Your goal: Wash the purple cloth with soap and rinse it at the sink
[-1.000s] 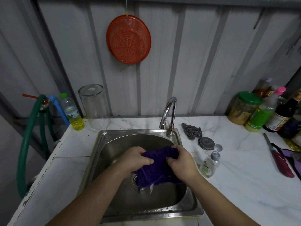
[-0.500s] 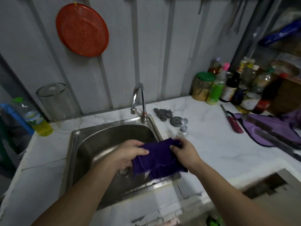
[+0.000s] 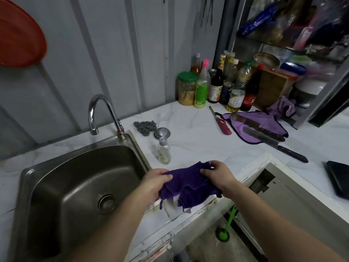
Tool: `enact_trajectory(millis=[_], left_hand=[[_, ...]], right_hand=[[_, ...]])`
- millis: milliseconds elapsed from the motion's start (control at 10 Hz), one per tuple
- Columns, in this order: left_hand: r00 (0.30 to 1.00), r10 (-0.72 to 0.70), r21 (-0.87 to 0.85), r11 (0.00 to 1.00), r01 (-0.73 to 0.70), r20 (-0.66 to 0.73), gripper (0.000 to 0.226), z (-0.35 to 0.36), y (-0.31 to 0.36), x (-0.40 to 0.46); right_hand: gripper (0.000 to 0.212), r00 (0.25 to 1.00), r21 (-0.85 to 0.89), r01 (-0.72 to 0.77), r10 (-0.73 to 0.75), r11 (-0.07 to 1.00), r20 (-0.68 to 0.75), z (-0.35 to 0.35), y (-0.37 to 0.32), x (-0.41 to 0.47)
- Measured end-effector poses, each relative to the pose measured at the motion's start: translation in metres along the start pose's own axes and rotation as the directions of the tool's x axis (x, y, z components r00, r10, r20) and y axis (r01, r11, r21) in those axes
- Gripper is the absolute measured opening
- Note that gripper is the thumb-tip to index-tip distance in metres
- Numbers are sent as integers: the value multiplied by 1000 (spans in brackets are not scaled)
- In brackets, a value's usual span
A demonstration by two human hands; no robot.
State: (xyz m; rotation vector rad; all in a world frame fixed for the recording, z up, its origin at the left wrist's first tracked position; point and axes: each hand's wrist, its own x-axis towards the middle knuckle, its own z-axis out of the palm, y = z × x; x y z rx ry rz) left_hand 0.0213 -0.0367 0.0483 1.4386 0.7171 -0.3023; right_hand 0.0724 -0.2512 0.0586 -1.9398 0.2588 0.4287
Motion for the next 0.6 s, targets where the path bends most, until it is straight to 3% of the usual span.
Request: enact_trajectory(millis=[100, 200, 300, 400, 500, 600], left_hand=[[993, 42, 56, 998, -36, -110, 20, 16, -16, 25], [963, 118, 315, 948, -37, -241, 26, 30, -30, 50], [933, 218, 555, 831, -25, -285, 27, 37, -35, 52], [893, 366, 823, 568, 10, -263, 21, 46, -36, 52], [897, 354, 864, 501, 56, -264, 16, 46, -34, 47], [895, 371, 824, 567, -7, -248, 19, 40, -34, 41]], right_hand=[[18, 999, -124, -3, 7, 992, 37, -5, 7, 25], [35, 989, -429, 87, -25, 899, 148, -4, 16, 61], [39, 976, -578, 169, -55, 798, 210, -2, 20, 73], [32, 962, -725, 239, -57, 646, 266, -3, 21, 86], [31, 961, -811, 265, -71, 522, 269, -1, 16, 86], [35, 927, -879, 368, -195, 304, 321, 12, -6, 75]])
